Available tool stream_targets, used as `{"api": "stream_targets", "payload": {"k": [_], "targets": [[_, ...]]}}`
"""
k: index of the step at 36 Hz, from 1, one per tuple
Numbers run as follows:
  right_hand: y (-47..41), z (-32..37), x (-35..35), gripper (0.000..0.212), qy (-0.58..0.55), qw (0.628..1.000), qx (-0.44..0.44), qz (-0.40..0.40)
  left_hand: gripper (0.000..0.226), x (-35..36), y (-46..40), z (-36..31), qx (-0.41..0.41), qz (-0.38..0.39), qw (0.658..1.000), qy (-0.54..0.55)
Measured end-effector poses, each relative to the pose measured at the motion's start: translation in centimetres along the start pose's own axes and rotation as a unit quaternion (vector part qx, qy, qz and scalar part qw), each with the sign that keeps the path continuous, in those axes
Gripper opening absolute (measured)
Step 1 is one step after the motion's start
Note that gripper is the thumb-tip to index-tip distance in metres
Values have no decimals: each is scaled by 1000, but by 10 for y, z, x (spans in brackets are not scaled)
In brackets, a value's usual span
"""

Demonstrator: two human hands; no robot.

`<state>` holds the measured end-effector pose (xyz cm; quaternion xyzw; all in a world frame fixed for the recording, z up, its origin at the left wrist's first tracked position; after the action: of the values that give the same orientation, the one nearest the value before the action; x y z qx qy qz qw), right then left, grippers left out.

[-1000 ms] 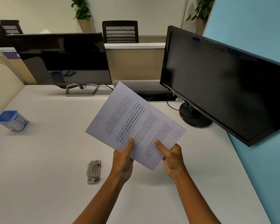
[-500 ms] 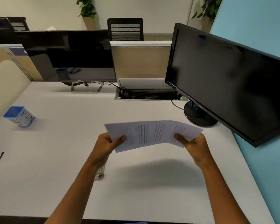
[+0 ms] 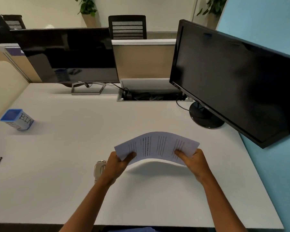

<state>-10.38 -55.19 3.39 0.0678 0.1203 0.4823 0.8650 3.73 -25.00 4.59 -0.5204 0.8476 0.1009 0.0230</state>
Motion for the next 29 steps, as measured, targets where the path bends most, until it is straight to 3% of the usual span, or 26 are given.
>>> {"api": "stream_targets", "payload": {"k": [3, 11, 15, 17, 20, 25, 29], "targets": [[-1, -5, 2, 23, 11, 1000, 5, 6, 42, 4, 3, 1, 0, 12, 1000, -2], [-5, -13, -2, 28, 28, 999, 22, 18, 23, 1, 9, 6, -39, 9, 999, 12], [-6, -5, -1, 30, 34, 996, 39, 73, 18, -2, 12, 2, -46, 38, 998, 28], [-3, 1, 2, 43, 18, 993, 45, 111, 15, -9, 14, 6, -57, 31, 997, 45], [5, 3, 9, 61, -58, 980, 78, 173, 23, -22, 19, 12, -66, -1, 994, 83], [16, 0, 37, 58, -307, 912, 138, 234, 39, -36, 28, 20, -56, -84, 974, 204], [27, 15, 76, 61, -366, 890, 102, 253, 50, -27, 36, 25, -49, -147, 935, 319]]}}
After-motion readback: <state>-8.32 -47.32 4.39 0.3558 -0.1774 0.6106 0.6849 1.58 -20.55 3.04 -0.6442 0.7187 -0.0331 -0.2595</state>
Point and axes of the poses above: each hand's wrist, its own y-axis away from the middle knuckle, its own x-axis out of the palm, z = x × y, the point moved 9 cm from there along -y, towards the middle knuckle, and after that the axes turned 2 degrees about z, right-handed, at the moved point
